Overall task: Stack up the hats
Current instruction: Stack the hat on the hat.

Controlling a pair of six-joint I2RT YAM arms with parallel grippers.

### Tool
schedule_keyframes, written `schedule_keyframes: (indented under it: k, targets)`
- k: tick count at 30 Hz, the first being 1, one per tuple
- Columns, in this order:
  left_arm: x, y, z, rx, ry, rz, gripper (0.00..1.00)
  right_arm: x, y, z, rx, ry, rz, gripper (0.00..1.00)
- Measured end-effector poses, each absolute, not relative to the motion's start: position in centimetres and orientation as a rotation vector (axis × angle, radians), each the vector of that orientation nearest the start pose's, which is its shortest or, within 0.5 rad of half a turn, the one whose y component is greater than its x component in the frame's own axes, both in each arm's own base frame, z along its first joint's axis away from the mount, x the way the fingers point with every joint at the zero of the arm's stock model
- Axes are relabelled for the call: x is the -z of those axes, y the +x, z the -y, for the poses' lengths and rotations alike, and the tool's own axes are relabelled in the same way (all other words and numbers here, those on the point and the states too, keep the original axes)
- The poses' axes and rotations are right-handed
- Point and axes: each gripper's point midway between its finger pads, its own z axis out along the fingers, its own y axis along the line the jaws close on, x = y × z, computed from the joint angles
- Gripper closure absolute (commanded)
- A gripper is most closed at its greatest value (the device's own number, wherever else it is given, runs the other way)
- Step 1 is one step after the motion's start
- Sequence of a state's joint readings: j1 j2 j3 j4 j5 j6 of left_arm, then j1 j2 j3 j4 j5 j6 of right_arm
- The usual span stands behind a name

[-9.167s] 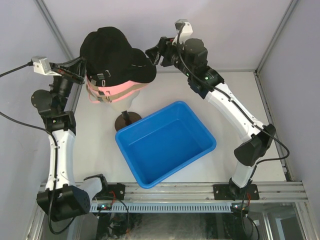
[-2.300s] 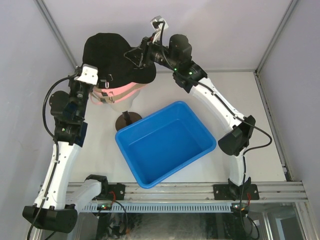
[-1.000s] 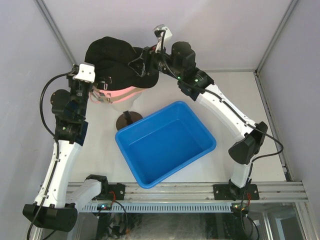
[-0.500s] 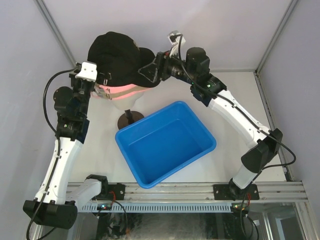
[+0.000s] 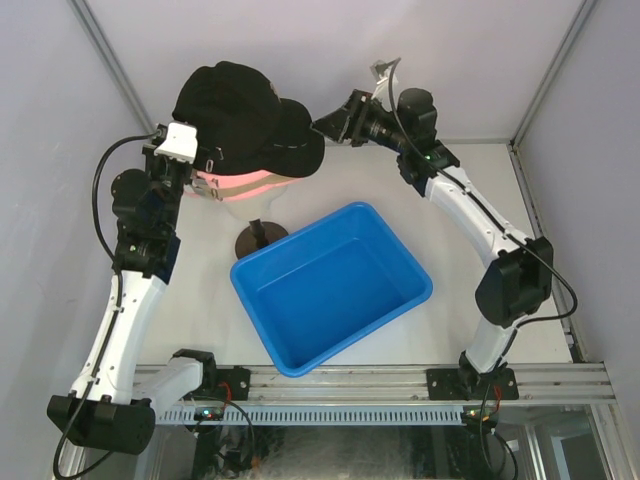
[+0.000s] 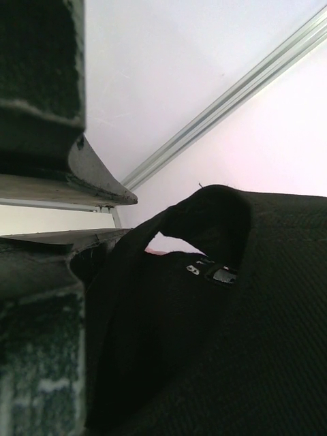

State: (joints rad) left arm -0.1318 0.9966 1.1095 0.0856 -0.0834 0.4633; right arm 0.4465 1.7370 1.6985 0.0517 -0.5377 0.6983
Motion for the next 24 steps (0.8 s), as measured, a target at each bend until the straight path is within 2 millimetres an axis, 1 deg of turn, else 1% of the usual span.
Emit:
schedule_keyframes:
  k: [3,5,10,16,21,24]
  targets:
    - [-43.5,36.4,1.5,-0.335,0.338,-1.339,0.76,-39.1,42.7,-33.8,-1.344,-0.279,-1.704,0.47]
    - [-43.4,36.4,1.5,-0.336,0.338,-1.34,0.77,-39.2,42.8,-34.1,-1.357,-0.292,-1.701,0.47]
    - [-43.4,36.4,1.5,-0.335,0.339,-1.341,0.77,-40.2,43.2,-35.0,-1.399,-0.345,-1.658,0.47]
    - [-43.4,36.4,1.5,-0.335,0.339,-1.341,0.77,-40.4,43.4,-35.6,-1.432,-0.388,-1.638,0.47]
    - [-43.4,36.4,1.6,-0.33,0.345,-1.34,0.77,-40.1,43.5,-35.9,-1.452,-0.421,-1.624,0.47]
    - [-43.4,36.4,1.6,-0.33,0.345,-1.34,0.77,-40.3,43.4,-36.0,-1.462,-0.445,-1.6,0.47]
